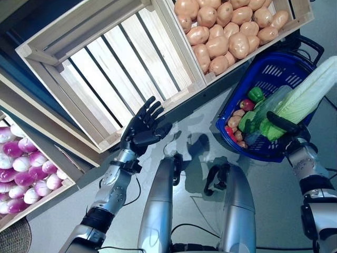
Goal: Put vegetables into the basket
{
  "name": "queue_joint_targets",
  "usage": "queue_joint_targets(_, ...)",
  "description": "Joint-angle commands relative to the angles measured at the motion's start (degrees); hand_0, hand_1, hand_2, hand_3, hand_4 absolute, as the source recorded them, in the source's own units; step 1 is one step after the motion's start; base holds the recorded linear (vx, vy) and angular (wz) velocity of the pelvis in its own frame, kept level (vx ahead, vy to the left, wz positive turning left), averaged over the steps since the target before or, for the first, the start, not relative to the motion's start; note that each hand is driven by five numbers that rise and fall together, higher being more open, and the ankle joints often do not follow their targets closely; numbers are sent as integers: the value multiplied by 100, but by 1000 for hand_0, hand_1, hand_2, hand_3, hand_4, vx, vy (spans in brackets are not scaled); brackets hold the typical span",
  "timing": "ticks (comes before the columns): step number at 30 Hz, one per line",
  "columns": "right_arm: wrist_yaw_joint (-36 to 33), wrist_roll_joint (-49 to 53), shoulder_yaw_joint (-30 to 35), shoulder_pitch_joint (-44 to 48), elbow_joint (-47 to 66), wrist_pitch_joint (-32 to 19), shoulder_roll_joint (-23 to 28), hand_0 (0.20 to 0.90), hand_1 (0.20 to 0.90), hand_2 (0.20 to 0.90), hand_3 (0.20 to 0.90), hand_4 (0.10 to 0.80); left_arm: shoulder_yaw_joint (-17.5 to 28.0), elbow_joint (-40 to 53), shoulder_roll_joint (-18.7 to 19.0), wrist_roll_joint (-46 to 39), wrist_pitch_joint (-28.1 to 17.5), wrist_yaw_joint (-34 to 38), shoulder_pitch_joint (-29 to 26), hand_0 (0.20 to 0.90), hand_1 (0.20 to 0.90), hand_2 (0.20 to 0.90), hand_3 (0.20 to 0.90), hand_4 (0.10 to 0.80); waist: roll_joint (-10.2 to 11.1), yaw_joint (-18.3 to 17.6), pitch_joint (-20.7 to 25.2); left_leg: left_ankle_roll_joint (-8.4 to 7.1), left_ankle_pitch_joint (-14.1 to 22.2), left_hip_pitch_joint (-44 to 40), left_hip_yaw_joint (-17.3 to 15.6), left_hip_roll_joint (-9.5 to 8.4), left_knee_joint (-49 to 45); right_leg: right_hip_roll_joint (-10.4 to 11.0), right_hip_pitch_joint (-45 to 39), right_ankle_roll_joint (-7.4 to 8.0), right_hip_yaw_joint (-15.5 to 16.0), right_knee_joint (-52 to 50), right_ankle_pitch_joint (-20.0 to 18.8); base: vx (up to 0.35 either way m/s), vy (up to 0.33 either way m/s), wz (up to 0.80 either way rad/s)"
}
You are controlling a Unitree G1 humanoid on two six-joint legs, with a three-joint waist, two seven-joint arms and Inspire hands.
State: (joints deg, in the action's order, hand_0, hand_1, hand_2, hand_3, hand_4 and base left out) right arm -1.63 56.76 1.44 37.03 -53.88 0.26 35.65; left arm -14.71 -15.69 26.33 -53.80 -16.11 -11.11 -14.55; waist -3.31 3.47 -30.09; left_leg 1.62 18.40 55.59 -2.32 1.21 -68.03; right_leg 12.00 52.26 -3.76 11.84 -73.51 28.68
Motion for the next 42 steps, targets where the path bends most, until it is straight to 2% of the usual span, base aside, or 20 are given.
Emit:
queue_joint_targets(1,194,113,91,386,278,-413,609,900,900,900,900,800,36,730,155,7,-419,-283,101,900,900,900,900,800,-35,63,81,505,865,-621,-222,-147,-417,-96,-460,-289,102,228,-365,35,10,2)
queue_joint_targets(13,282,50,104,249,243,-284,577,900,900,900,900,800,103,761,237,-93,-362,-408,249,900,900,900,900,800,86,141,193,456,729,-1331,-190,-150,126,-150,-1179,-273,122,740,-504,18,12,1)
queue_joint_targets(22,393,241,155,28,132,-325,322,900,900,900,900,800,83,612,216,-3,-264,-491,166,900,900,900,900,800,295,171,522,389,414,-2571,-251,-56,1534,-206,-2397,-146,215,2029,-867,31,36,-3)
queue_joint_targets(26,377,346,180,-335,421,-551,-91,900,900,900,900,800,55,503,66,252,-189,-438,234,900,900,900,900,800,381,150,784,279,68,-3269,-338,3,2545,-322,-3109,-46,286,3035,-1188,57,42,-6)
queue_joint_targets(31,8,-292,-87,-873,928,-847,-689,900,900,900,900,800,68,272,-115,538,-100,-231,338,900,900,900,900,800,482,108,1182,161,-369,-4132,-404,27,3753,-583,-4037,78,268,4455,-1578,96,32,-10)
queue_joint_targets(35,-155,-662,-290,-1741,1621,-1318,-1244,900,900,900,900,800,143,-5,-301,843,-119,-19,572,900,900,900,900,800,515,28,1530,130,-628,-4815,-444,-24,4648,-759,-4736,212,165,5504,-1893,130,62,-8)
queue_joint_targets(36,-184,-697,-315,-1803,1679,-1329,-1285,900,900,900,900,800,143,-12,-316,858,-116,5,594,900,900,900,900,800,517,23,1546,132,-648,-4867,-450,-31,4715,-764,-4781,219,155,5564,-1912,150,100,-9)
queue_joint_targets(38,-228,-1096,-643,-2491,2235,-1421,-1739,900,900,900,900,800,177,-113,-525,1110,-121,367,866,900,900,900,900,800,520,-53,1766,148,-851,-5325,-488,-109,5397,-812,-5173,315,69,6186,-2111,148,108,-13)
queue_joint_targets(42,-119,-1551,-1003,-3076,2468,-1607,-2213,900,900,900,900,800,209,-616,-757,1562,-195,797,1155,900,900,900,900,800,518,-190,2051,147,-1120,-5786,-518,-143,6192,-884,-5526,387,-56,6823,-2372,87,70,-16)
